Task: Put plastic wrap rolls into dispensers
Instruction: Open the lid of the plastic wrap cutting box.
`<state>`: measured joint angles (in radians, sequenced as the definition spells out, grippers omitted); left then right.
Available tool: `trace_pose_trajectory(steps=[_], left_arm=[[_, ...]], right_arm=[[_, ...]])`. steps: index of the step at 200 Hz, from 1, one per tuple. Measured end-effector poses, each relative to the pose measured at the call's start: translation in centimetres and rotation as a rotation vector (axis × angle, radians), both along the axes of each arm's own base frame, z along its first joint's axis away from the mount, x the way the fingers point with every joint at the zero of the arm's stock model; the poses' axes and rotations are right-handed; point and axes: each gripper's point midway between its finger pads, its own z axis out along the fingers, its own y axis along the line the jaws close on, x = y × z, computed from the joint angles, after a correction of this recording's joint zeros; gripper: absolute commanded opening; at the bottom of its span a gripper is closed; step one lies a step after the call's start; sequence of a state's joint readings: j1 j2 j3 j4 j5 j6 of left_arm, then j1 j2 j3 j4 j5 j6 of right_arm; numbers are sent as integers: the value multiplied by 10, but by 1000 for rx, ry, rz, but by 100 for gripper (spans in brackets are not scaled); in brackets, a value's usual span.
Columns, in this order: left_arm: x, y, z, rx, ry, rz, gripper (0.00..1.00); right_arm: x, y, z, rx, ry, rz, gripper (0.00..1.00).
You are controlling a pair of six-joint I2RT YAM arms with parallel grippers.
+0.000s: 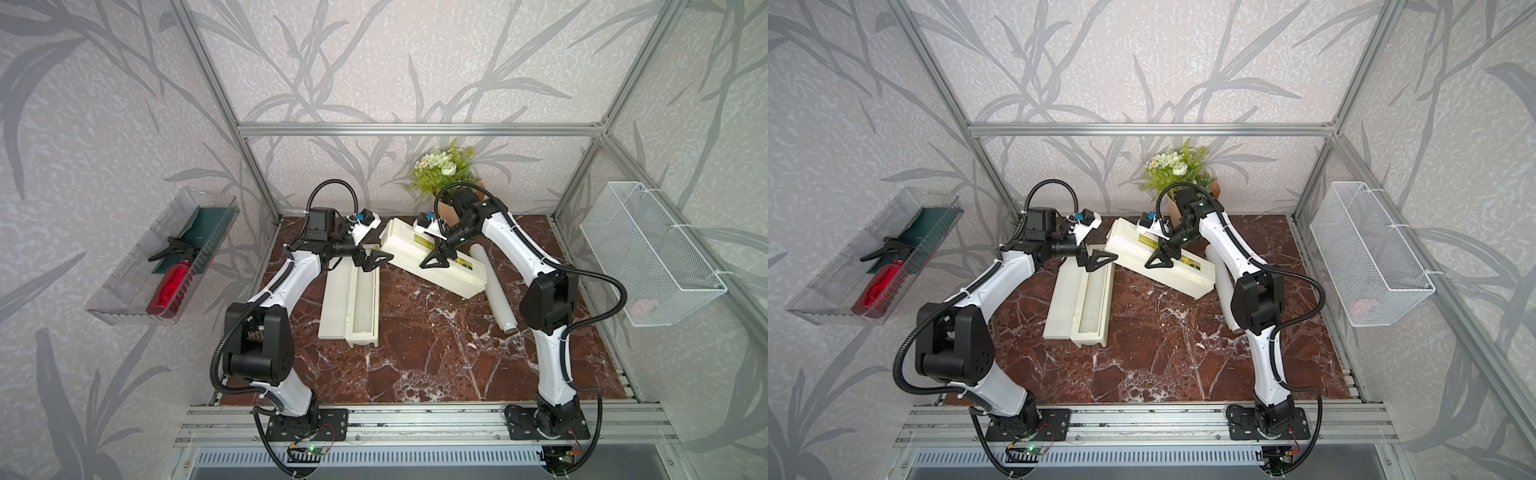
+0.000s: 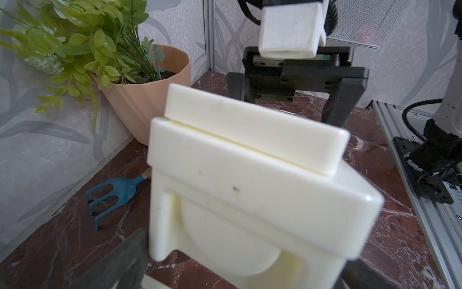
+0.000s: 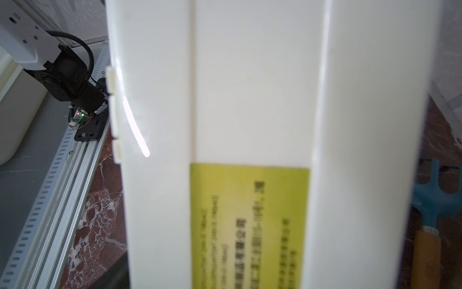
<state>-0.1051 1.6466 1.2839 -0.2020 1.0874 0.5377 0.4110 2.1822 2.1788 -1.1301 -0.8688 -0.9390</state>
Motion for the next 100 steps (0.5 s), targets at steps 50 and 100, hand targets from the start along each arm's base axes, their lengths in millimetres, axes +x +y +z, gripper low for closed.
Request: trace_pose_trajectory(steps=[50, 100], left_arm=[[-15, -24, -4, -43, -4, -82, 100], [-21, -39, -1, -85, -32, -123, 93]], right_arm=[[-11, -7, -5, 12, -60, 107, 68], [-17, -6, -4, 30, -49, 131, 71]])
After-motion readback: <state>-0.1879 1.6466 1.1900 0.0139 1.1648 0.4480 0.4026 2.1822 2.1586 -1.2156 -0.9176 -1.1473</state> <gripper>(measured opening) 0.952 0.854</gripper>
